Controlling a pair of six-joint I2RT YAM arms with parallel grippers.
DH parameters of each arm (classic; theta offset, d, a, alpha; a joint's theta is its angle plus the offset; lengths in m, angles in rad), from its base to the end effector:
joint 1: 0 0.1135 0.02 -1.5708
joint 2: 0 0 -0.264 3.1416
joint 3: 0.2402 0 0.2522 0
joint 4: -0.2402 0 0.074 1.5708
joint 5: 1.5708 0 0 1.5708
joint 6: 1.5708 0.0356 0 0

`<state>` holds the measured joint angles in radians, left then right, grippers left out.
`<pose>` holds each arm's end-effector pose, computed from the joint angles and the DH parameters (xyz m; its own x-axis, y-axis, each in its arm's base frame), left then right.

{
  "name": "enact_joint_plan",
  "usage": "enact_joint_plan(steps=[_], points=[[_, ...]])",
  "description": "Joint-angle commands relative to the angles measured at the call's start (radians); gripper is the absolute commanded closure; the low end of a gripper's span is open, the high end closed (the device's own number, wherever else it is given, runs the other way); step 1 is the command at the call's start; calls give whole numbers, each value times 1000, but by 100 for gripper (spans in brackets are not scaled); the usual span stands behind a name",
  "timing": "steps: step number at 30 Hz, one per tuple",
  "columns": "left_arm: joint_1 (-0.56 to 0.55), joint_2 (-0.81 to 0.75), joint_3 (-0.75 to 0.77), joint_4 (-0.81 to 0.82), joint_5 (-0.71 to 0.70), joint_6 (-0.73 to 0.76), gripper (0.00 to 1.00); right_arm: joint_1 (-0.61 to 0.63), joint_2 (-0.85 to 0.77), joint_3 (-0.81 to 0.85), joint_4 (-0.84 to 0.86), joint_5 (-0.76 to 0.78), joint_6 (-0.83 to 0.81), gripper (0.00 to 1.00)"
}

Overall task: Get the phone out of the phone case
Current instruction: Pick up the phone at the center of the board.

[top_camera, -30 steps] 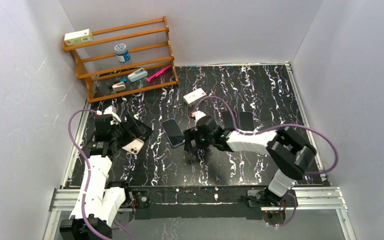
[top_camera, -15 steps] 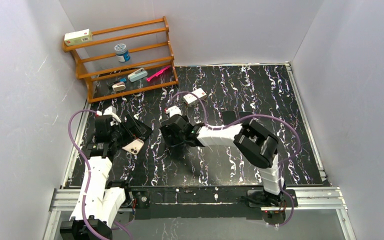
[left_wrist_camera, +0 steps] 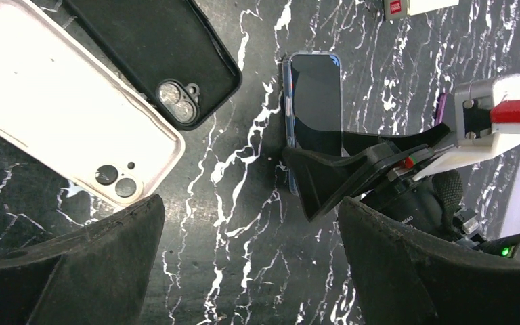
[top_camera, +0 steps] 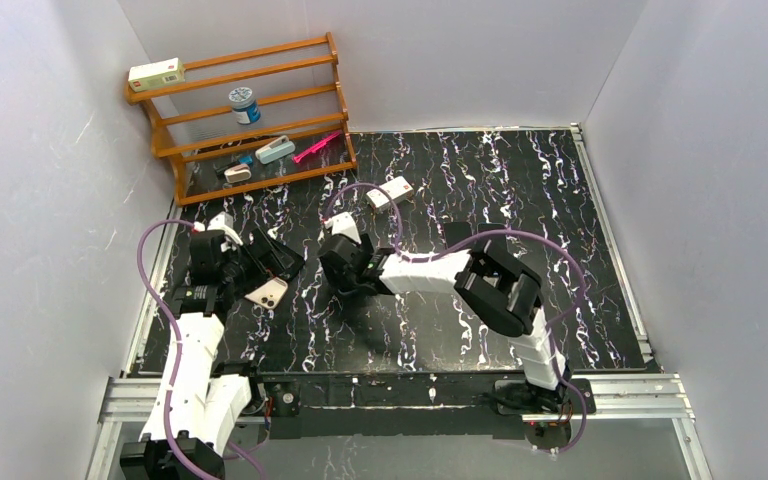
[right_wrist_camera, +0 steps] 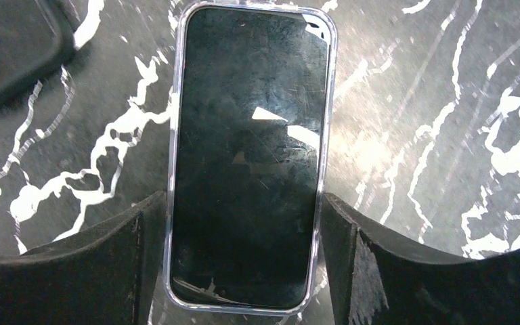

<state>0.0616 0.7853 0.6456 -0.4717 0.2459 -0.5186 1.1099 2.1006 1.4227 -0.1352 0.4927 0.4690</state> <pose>0.1733 0.0020 0.2632 -0.5666 -0.5166 -0.6419 -0.1630 0.8339 -0.5272 0.2171 0.3994 0.1579 -0.5795 -0.2716 -0.7684 -0.4289 0.9033 0.0041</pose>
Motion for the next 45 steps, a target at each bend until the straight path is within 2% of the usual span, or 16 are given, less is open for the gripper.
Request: enact_joint_plan(steps=[1,7,12,16,20,25,31,38,45], points=[[-2,21,-17,4,91,-27,2,8,-44,-149,-203,2,35,37],[-2,-9,-141,134,186,-157,2,10,-230,-367,-64,-138,92,59],[-15,-33,-237,248,256,-271,2,10,-394,-539,119,-268,147,71],[-47,-21,-272,322,264,-341,2,9,-479,-643,287,-351,186,81],[-149,-9,-287,379,208,-399,2,10,-526,-709,403,-392,215,88],[-283,32,-317,465,105,-479,3,9,-527,-737,476,-412,230,91],[-383,121,-340,582,49,-541,9,10,-536,-767,543,-419,243,91],[-464,233,-376,721,10,-593,24,9,-538,-788,588,-424,240,92],[-544,332,-383,806,-23,-622,43,9,-529,-801,623,-421,233,91]])
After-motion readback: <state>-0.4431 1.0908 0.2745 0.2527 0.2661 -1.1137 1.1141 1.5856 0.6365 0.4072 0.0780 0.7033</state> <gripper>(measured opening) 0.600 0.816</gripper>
